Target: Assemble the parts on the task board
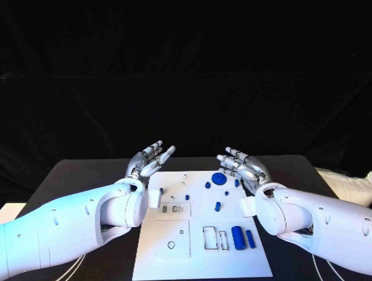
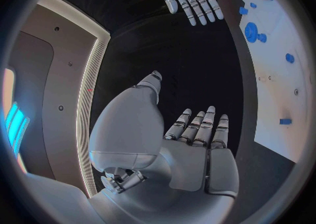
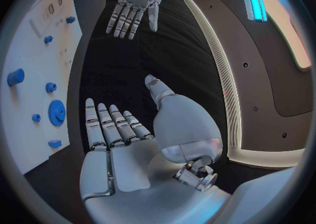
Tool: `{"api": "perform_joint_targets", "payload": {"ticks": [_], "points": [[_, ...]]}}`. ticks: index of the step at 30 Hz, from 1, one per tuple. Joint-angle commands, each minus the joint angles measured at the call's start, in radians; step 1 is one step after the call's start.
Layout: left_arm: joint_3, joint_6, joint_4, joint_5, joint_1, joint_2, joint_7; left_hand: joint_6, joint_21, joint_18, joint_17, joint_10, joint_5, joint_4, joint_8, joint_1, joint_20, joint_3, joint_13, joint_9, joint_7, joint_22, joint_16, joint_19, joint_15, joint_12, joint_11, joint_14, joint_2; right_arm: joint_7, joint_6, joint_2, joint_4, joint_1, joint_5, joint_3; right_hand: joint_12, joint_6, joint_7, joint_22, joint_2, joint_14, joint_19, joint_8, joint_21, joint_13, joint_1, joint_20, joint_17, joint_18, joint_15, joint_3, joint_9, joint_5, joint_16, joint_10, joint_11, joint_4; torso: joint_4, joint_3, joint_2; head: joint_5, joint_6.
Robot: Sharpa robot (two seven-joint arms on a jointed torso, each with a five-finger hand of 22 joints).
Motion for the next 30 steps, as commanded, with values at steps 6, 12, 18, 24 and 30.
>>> {"api": "perform_joint_targets", "payload": {"ticks": [6, 12, 18, 24, 30], "points": [[0.001, 0.076, -0.001, -0.009, 0.002, 0.002, -0.008, 0.073, 0.020, 0.026, 0.015, 0.073, 0.006, 0.006, 0.017, 0.067, 0.016, 0.015, 0.008, 0.009, 0.114, 0.011, 0.025, 0.043, 0.014, 0.011, 0.017, 0.103, 0.018, -0.105, 0.233, 0.000, -0.009, -0.008, -0.136, 0.002, 0.032, 0.214, 0.140, 0.033, 0.015, 0.313, 0.215, 0.029, 0.067, 0.020, 0.120, 0.007, 0.021, 0.047, -0.017, 0.024, 0.018, 0.011, 0.039, 0.294, -0.005, -0.076, -0.0005, 0.0000, 0.001, 0.000, 0.000], [0.002, 0.118, 0.007, -0.001, 0.005, -0.036, 0.023, 0.315, 0.202, 0.062, 0.062, 0.425, 0.002, -0.023, 0.067, 0.086, 0.011, 0.018, 0.038, 0.033, 0.124, 0.106, 0.135, 0.483, -0.010, 0.077, 0.023, 0.465, 0.055, -0.056, 0.103, -0.005, -0.065, 0.012, -0.367, 0.006, 0.060, 0.455, 0.108, 0.042, 0.014, 0.513, 0.300, 0.053, 0.112, 0.026, 0.154, 0.005, 0.026, 0.088, -0.059, 0.052, 0.031, 0.008, 0.061, 0.524, -0.044, -0.111, -0.0041, -0.0062, 0.024, -0.006, -0.011], [0.002, 0.173, 0.062, 0.027, 0.011, -0.085, 0.017, 0.559, 0.298, 0.095, 0.078, 0.648, 0.001, -0.051, 0.109, 0.083, -0.011, 0.002, 0.042, 0.047, 0.105, 0.139, 0.185, 0.660, -0.061, 0.125, -0.014, 0.633, 0.077, -0.073, 0.068, -0.019, -0.059, 0.028, -0.517, 0.011, 0.047, 0.588, 0.095, 0.043, 0.003, 0.584, 0.349, 0.049, 0.136, 0.024, 0.163, -0.007, 0.025, 0.093, -0.078, 0.087, 0.034, -0.016, 0.057, 0.588, -0.060, -0.136, -0.0071, -0.0086, 0.056, -0.009, -0.004], [0.002, 0.200, 0.127, 0.054, 0.025, -0.141, 0.012, 0.623, 0.317, 0.095, 0.090, 0.735, 0.001, -0.071, 0.115, 0.082, -0.031, -0.010, 0.046, 0.040, 0.086, 0.140, 0.190, 0.706, -0.083, 0.144, -0.038, 0.702, 0.091, -0.122, 0.049, -0.050, -0.039, 0.048, -0.704, 0.024, 0.040, 0.649, 0.082, 0.056, -0.015, 0.670, 0.416, 0.046, 0.178, 0.025, 0.161, -0.035, 0.029, 0.093, -0.105, 0.122, 0.035, -0.037, 0.066, 0.659, -0.080, -0.152, -0.0033, -0.0124, 0.102, -0.013, 0.016], [0.002, 0.228, 0.199, 0.062, 0.046, -0.201, 0.001, 0.658, 0.339, 0.095, 0.111, 0.778, 0.002, -0.089, 0.114, 0.091, -0.049, -0.009, 0.047, 0.037, 0.075, 0.145, 0.200, 0.749, -0.102, 0.143, -0.052, 0.760, 0.097, -0.214, 0.057, -0.069, -0.029, 0.082, -0.929, 0.036, 0.034, 0.699, 0.065, 0.096, -0.035, 0.762, 0.511, 0.046, 0.265, 0.026, 0.161, -0.081, 0.039, 0.090, -0.139, 0.138, 0.036, -0.050, 0.079, 0.730, -0.102, -0.159, 0.0002, -0.0212, 0.144, -0.020, 0.030]]}}
